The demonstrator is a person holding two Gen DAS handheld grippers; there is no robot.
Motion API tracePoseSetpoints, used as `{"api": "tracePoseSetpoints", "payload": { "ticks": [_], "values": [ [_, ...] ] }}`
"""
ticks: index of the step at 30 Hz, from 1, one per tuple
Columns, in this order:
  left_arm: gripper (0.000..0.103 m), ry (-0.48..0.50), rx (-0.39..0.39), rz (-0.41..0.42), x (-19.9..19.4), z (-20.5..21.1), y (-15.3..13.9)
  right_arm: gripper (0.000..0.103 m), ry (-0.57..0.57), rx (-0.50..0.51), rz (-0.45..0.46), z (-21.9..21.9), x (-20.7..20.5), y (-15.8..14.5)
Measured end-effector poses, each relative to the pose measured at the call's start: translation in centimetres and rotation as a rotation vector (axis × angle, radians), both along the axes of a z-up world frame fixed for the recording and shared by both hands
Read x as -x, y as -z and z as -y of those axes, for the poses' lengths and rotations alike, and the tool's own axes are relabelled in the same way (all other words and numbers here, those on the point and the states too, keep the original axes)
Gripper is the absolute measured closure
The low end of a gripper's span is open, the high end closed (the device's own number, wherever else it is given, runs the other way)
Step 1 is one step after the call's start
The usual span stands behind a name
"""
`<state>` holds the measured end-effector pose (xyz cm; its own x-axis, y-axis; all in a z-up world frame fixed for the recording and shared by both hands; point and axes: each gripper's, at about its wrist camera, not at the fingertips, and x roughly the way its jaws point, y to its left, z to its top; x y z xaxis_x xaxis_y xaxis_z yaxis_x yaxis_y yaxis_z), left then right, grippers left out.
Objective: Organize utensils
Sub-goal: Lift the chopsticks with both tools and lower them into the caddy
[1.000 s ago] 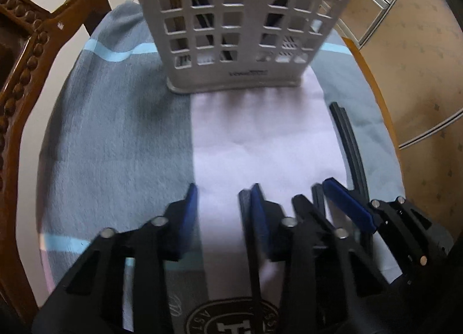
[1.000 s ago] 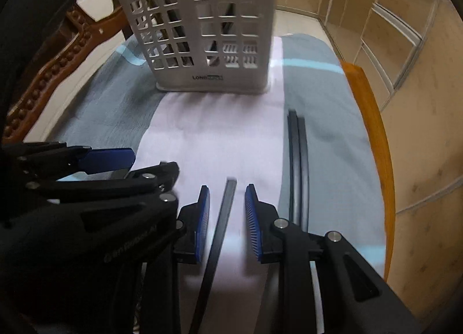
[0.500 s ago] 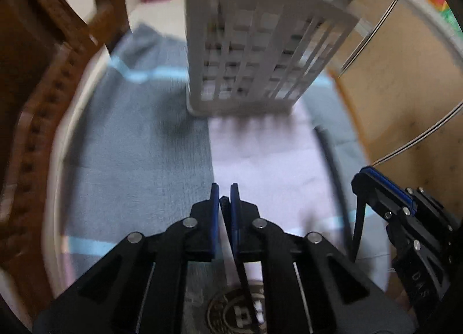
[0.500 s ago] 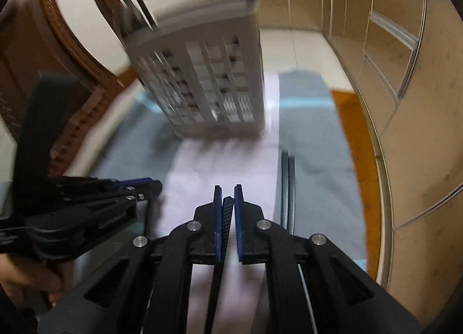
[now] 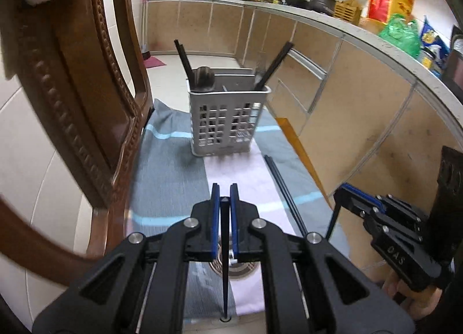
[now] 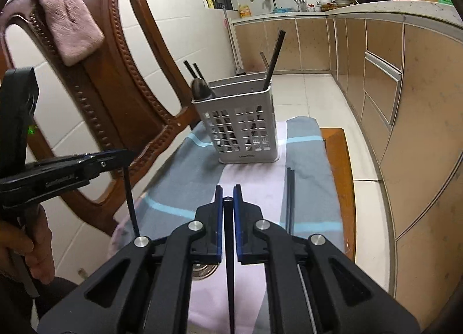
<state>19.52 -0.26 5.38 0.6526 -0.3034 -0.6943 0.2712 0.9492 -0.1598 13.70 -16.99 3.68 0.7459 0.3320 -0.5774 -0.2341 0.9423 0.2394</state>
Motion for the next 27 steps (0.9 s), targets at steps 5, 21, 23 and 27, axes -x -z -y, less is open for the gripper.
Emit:
{"api": "tracePoseSetpoints", "payload": {
  "ticks": [5, 21, 23, 27],
  "values": [
    [0.096, 0.039, 0.031, 0.052, 2.1, -0.2, -4.0, 0.096, -0.015, -0.065, 0.052, 0.1, 1.7, -3.8],
    [0.096, -0.019, 0.106, 0.377, -7.9, 0.9, -24.2, 0.096, 0.069, -0.031, 0.375, 1.1, -9.2, -23.9],
    [0.096, -0.042, 0.108, 0.397, -10.6, 1.4, -24.8, 0.096, 0.101, -0.018, 0.388, 1.1, -11.3, -24.3],
    [0.096, -0.075, 0.115, 0.393, -15.1, 2.3, -23.7, 0.096, 0.159, 0.002, 0.406, 1.1, -15.2, -22.7]
  ]
}}
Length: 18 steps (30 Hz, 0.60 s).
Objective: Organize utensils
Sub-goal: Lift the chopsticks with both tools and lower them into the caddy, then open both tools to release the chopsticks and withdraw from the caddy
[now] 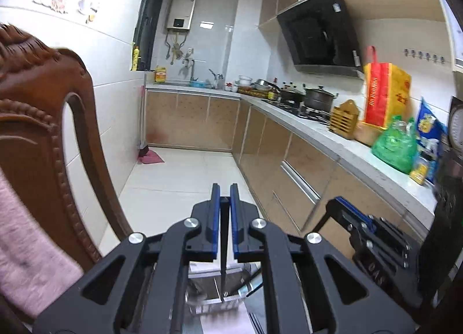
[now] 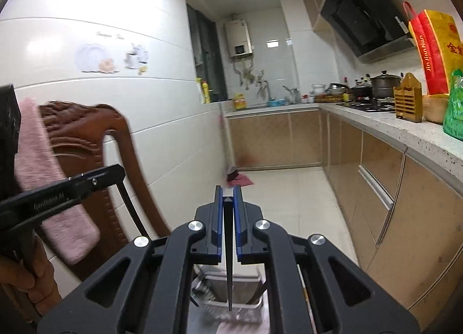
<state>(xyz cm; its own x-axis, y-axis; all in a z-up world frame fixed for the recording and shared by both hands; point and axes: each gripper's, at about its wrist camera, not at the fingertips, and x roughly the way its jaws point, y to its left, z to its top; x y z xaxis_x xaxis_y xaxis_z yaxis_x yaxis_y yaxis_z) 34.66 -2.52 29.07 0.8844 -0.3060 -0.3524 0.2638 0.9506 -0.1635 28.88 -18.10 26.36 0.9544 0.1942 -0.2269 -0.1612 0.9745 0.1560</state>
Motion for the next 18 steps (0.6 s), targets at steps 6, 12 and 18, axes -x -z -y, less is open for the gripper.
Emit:
{"api": "tracePoseSetpoints", "payload": {
  "ticks": [6, 12, 18],
  "values": [
    [0.096, -0.077, 0.038, -0.016, -5.1, -0.1, 6.4, 0.096, 0.038, -0.033, -0.032, 0.5, -4.7, 6.2],
    [0.096, -0.140, 0.097, 0.001, -7.1, -1.0, 13.8, 0.096, 0.022, -0.056, -0.052, 0.3, -6.4, 12.6],
    [0.096, -0.139, 0.107, -0.055, -6.9, -0.5, 18.7, 0.095, 0.014, -0.102, -0.053, 0.4, -5.6, 16.2]
  ]
}}
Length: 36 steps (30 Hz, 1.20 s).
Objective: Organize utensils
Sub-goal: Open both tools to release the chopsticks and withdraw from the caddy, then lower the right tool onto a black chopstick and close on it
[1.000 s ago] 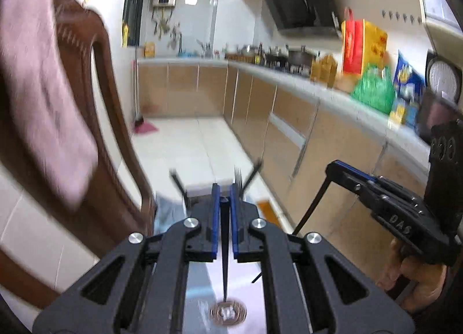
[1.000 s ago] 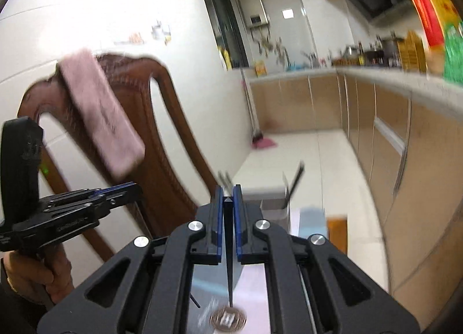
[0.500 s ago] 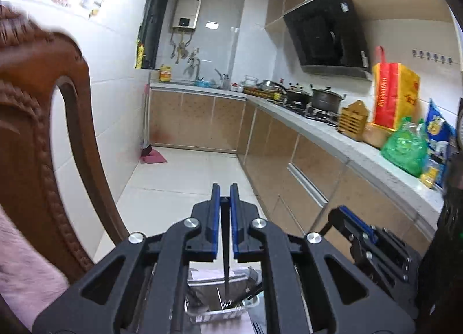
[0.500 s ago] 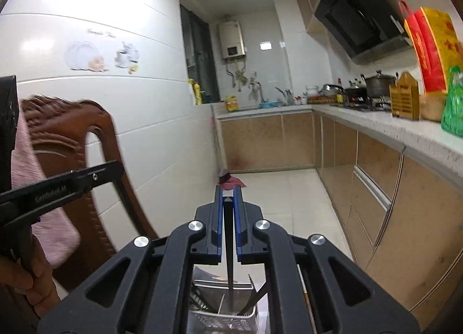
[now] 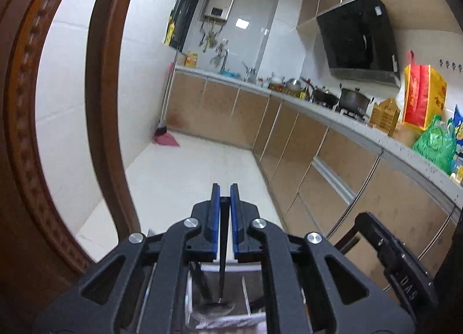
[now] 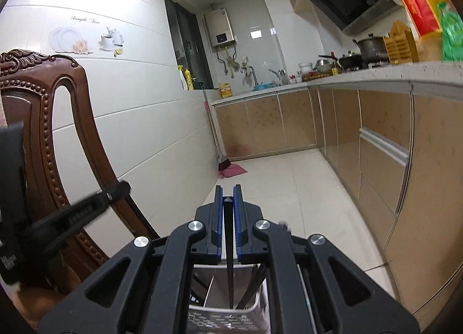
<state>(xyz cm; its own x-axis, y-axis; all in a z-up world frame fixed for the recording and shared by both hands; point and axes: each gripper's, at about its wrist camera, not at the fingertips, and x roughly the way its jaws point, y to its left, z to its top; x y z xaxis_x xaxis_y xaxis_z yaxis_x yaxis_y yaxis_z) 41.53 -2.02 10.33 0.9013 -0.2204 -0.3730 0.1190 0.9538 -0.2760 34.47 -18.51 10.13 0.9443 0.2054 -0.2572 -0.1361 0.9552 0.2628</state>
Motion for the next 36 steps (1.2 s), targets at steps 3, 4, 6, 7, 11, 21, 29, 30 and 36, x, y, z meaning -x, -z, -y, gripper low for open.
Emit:
{"api": "tracePoseSetpoints", "payload": {
  "ticks": [3, 4, 6, 7, 11, 21, 29, 30, 36],
  "values": [
    [0.078, 0.000, -0.012, -0.017, 0.9, 0.1, 1.1, 0.082, -0.012, 0.003, -0.012, 0.1, 0.9, 0.7],
    [0.050, 0.006, -0.012, -0.021, 1.5, -0.2, 1.3, 0.074, -0.015, 0.005, -0.019, 0.2, 1.4, 0.7],
    [0.029, 0.003, -0.003, -0.011, 3.4, -1.0, 1.5, 0.061, -0.027, -0.012, -0.014, 1.1, 3.8, 0.6],
    [0.028, 0.015, 0.015, -0.003, 5.2, -1.8, 1.6, 0.052, -0.027, -0.011, 0.001, 1.6, 5.1, 0.4],
    [0.015, 0.038, 0.018, -0.008, 12.2, -3.7, 2.4, 0.038, 0.024, 0.071, -0.047, 3.2, 12.2, 2.1],
    [0.011, 0.026, -0.058, -0.213, 21.9, -4.1, 10.7, 0.045, 0.080, 0.166, -0.586, 1.1, 15.2, 20.3],
    [0.011, 0.047, -0.132, -0.190, 22.8, -3.9, 11.2, 0.091, 0.047, 0.148, -0.607, -0.2, 14.8, 20.9],
    [0.011, 0.049, -0.128, -0.191, 22.8, -3.9, 11.1, 0.090, 0.055, 0.152, -0.597, -1.1, 15.3, 20.9],
    [0.011, 0.068, -0.143, -0.200, 22.5, -4.0, 11.2, 0.091, 0.021, 0.167, -0.578, -6.7, 18.0, 21.3]
  ]
}}
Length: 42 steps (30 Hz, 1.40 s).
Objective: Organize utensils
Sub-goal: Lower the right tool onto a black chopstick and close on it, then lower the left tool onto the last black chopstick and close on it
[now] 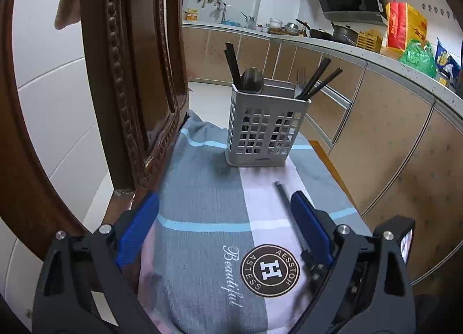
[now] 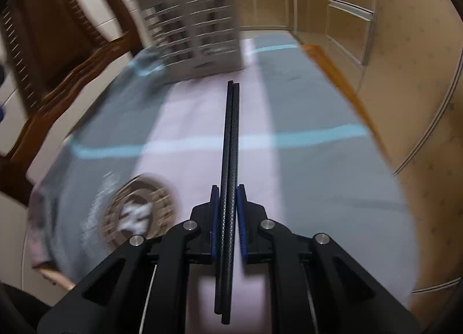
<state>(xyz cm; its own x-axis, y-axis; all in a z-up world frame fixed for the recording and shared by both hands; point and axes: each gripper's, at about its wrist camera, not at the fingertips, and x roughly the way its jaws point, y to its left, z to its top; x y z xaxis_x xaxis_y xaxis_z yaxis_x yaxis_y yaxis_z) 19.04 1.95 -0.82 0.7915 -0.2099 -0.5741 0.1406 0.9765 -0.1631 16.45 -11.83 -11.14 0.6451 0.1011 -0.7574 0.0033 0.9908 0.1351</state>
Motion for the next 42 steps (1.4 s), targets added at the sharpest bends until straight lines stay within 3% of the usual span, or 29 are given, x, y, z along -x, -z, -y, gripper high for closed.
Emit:
{"api": "tracePoseSetpoints", "payload": {
  "ticks": [5, 8, 12, 27, 32, 34, 36, 42],
  "values": [
    [0.011, 0.018, -0.002, -0.014, 0.0, 0.0, 0.2, 0.090, -0.017, -0.027, -0.006, -1.9, 1.2, -0.1],
    [0.011, 0.024, -0.005, -0.017, 0.1, -0.1, 0.2, 0.078, -0.029, -0.099, -0.015, -1.0, 0.8, -1.2],
    [0.011, 0.020, 0.008, -0.029, -0.2, -0.2, 0.3, 0.078, -0.050, -0.044, 0.028, -0.8, -0.1, -2.5],
    [0.011, 0.014, 0.034, -0.082, -1.1, -0.1, 1.1, 0.078, -0.063, 0.094, -0.055, -2.2, -2.9, -0.2],
    [0.011, 0.017, 0.027, -0.090, -1.2, 0.0, 1.4, 0.079, -0.035, 0.129, -0.032, -2.4, -3.1, -0.2],
    [0.011, 0.018, 0.022, -0.096, -1.3, 0.1, 1.5, 0.091, -0.015, 0.112, -0.027, -1.5, -3.0, -0.3],
    [0.011, 0.021, 0.020, -0.102, -1.4, 0.1, 1.6, 0.093, 0.021, 0.096, -0.019, -0.2, -2.9, -0.5],
    [0.011, 0.027, 0.016, -0.106, -1.4, 0.4, 1.7, 0.093, 0.059, 0.082, -0.015, 2.7, -2.4, -0.3]
  ]
}}
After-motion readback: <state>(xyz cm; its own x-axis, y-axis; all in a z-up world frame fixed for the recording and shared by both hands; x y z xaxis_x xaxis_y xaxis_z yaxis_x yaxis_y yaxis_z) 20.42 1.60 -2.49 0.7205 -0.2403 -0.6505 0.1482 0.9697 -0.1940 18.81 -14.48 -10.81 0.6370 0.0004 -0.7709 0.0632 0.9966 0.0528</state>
